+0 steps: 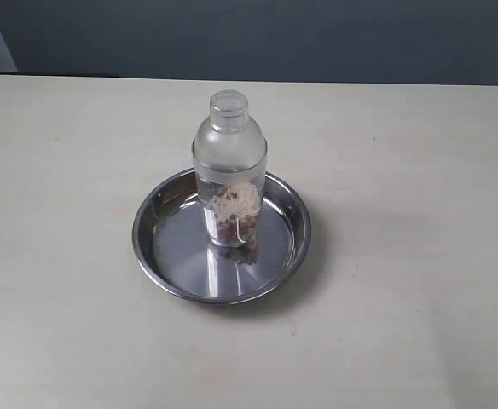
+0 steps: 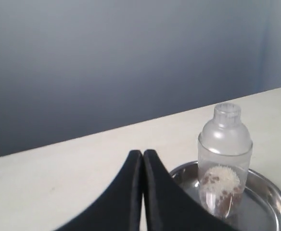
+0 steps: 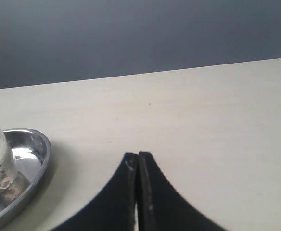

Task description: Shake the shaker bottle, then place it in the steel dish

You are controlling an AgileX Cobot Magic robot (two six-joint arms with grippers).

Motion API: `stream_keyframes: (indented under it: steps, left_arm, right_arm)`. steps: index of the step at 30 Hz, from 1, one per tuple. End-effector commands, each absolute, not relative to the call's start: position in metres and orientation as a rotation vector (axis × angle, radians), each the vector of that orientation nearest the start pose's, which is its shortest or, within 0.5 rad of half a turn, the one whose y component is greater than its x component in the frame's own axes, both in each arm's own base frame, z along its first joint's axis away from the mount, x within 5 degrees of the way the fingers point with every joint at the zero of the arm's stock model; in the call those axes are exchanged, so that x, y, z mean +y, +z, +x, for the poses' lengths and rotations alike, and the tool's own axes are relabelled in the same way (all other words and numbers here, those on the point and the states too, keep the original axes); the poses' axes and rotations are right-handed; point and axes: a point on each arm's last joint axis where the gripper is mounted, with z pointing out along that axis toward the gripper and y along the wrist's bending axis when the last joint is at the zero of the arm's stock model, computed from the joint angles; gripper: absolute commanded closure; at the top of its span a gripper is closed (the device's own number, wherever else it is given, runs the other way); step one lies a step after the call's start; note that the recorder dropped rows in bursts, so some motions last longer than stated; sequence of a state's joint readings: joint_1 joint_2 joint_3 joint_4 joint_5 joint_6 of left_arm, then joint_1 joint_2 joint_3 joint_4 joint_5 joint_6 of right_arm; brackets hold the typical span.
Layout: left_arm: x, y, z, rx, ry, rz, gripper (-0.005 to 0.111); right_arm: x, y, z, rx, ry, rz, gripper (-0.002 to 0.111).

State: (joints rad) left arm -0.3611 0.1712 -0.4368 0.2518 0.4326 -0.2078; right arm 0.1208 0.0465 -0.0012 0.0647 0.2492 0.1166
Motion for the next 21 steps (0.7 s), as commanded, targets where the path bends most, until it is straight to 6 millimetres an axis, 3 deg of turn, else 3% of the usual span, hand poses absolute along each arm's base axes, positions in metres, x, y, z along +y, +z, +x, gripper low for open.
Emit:
stream_keyframes:
  steps: [1, 12, 21]
  left_arm:
    - [0.004, 0.29, 0.024, 1.734, -0.178, 0.174, 0.106]
    - [0.004, 0.288, 0.021, 1.689, -0.205, 0.172, 0.106]
    - [-0.011, 0.248, 0.043, 1.586, -0.309, 0.129, 0.106]
  right_arm:
    - [0.008, 0.189, 0.058, 1.777, 0.226, 0.042, 0.109]
    - [0.008, 0.189, 0.058, 1.775, 0.226, 0.042, 0.109]
    - [0.008, 0.189, 0.058, 1.775, 0.226, 0.042, 0.109]
